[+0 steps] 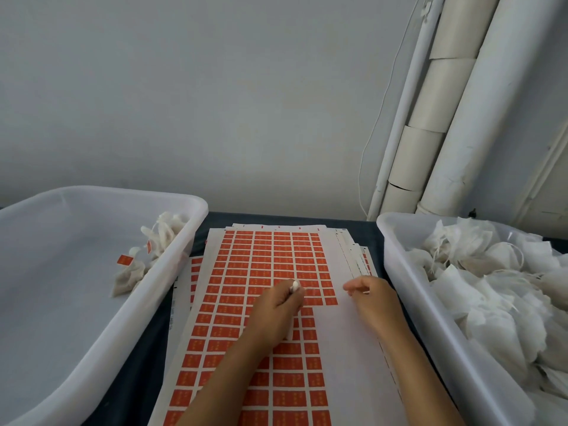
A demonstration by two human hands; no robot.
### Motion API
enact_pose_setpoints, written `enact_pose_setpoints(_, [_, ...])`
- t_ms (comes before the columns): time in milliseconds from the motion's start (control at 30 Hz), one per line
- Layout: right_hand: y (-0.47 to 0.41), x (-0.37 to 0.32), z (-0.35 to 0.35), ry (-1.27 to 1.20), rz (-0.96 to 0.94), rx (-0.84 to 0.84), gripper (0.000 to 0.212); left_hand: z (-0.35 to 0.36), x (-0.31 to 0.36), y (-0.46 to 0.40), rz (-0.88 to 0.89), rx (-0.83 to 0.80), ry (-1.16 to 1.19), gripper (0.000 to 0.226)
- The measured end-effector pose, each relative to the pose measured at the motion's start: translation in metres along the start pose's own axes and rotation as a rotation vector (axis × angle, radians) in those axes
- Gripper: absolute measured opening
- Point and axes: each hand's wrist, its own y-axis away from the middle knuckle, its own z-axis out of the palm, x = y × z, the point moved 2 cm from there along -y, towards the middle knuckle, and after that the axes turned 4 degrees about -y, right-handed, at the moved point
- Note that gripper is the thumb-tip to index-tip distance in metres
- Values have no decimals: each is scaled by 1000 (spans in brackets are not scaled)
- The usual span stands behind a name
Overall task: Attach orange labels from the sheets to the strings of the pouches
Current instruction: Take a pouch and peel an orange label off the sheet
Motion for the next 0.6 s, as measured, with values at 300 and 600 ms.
enact_pose_setpoints(300, [3,2,6,212,-103,-104,15,2,-6,-2,-31,8,54,35])
enact_pose_setpoints(600, [-4,-7,8,565,-218,-222,26,3,-6,-3,-10,-6,17,35])
